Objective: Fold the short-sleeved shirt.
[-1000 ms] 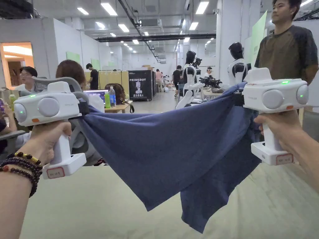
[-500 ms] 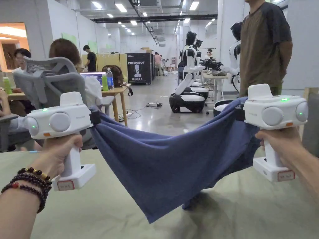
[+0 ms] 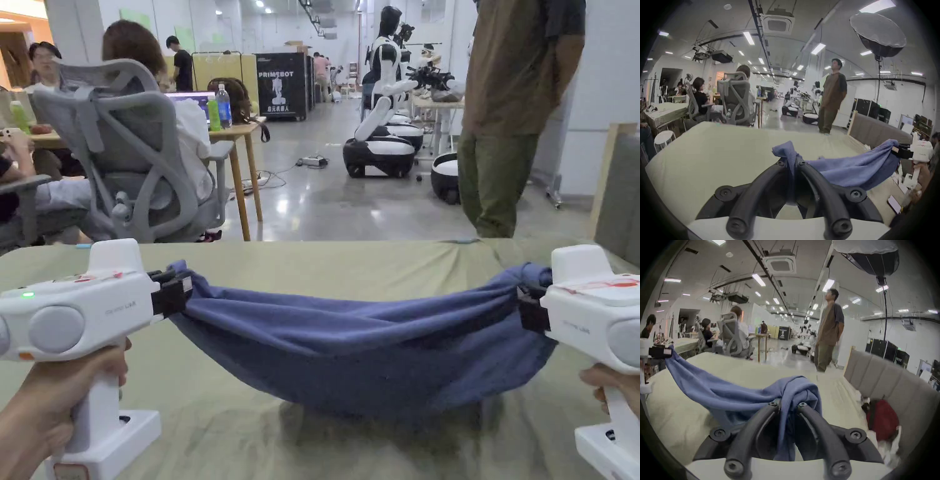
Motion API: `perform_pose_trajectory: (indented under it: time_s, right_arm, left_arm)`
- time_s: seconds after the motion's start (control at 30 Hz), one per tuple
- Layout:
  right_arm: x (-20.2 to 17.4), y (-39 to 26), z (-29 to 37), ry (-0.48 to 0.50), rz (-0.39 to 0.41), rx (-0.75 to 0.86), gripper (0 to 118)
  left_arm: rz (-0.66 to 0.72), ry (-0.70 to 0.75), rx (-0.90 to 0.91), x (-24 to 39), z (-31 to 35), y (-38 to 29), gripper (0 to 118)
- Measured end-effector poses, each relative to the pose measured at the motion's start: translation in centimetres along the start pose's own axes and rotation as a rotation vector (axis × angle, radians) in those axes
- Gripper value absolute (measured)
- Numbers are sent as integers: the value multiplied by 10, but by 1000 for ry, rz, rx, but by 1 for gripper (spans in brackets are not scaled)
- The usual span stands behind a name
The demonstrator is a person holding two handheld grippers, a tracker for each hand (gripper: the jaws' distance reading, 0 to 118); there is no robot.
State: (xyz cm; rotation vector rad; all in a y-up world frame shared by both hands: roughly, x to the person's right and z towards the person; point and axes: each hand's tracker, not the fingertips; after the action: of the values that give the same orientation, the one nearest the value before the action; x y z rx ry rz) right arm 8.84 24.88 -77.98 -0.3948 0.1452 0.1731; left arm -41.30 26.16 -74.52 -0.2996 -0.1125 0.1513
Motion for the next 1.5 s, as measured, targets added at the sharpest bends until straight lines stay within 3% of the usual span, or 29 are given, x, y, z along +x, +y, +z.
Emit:
perform_pose_trajectory:
  time_s: [0.2,0.3,0.37,0.47,0.57,0.6,0.63,0.67,0.7,0.8,0.87,0.9,0.93,0.97,1.0,1.2,1.23,1.3,1.33,1.4,1.5]
  right_arm:
    - [-20,-128,17,78,78,-456,13]
    - [-33,-164,6,118,164,-645,14]
    - [-33,-152,9,115,115,-634,14]
    - [-34,-147,4,110,116,-632,16]
    - [-26,-147,5,106,78,-584,47]
    - [-25,-146,13,107,62,-527,47]
    - [-24,-141,27,106,45,-476,86]
    - [-23,-137,37,111,30,-426,109]
    - [-23,-131,46,130,19,-369,118]
    - [-19,-114,59,151,-24,-198,118]
    - [-19,-107,70,148,-44,-70,104]
    - [-17,-106,62,142,-56,-36,82]
    - [-18,-104,63,134,-67,-25,32]
    - [-19,-102,62,125,-73,-22,0]
    - [-21,-102,60,92,-95,-16,0]
    - [-28,-100,54,157,-104,-20,0]
    - [-29,-100,52,159,-101,-25,0]
    - [-30,-101,53,169,-94,-27,0]
    - [-31,-101,52,171,-91,-31,0]
    - [-30,-101,48,172,-86,-42,0]
    - [-28,-102,41,170,-76,-52,0]
  left_arm:
    - [12,44,-295,-11,45,-125,5]
    - [16,75,-424,-22,40,-167,5]
    - [9,92,-457,-27,38,-182,5]
    - [35,89,-477,-34,31,-193,7]
    - [31,98,-445,-32,33,-183,22]
    - [29,109,-417,-32,35,-177,22]
    - [24,110,-385,-32,37,-171,58]
    - [20,110,-356,-31,40,-163,92]
    - [22,106,-320,-29,44,-157,118]
    - [41,84,-205,-27,60,-132,111]
    - [27,107,-158,-13,73,-123,103]
    - [17,108,-141,-11,77,-121,88]
    - [7,102,-129,-10,80,-119,55]
    - [-6,107,-124,-5,82,-121,24]
    - [-14,124,-123,-3,83,-122,1]
    - [8,160,-209,-6,85,-137,0]
    - [9,175,-221,-7,82,-141,17]
    - [22,200,-259,-15,75,-151,93]
    - [23,215,-306,-18,70,-157,118]
    - [26,213,-349,-21,62,-166,96]
    - [-23,233,-402,-24,48,-182,92]
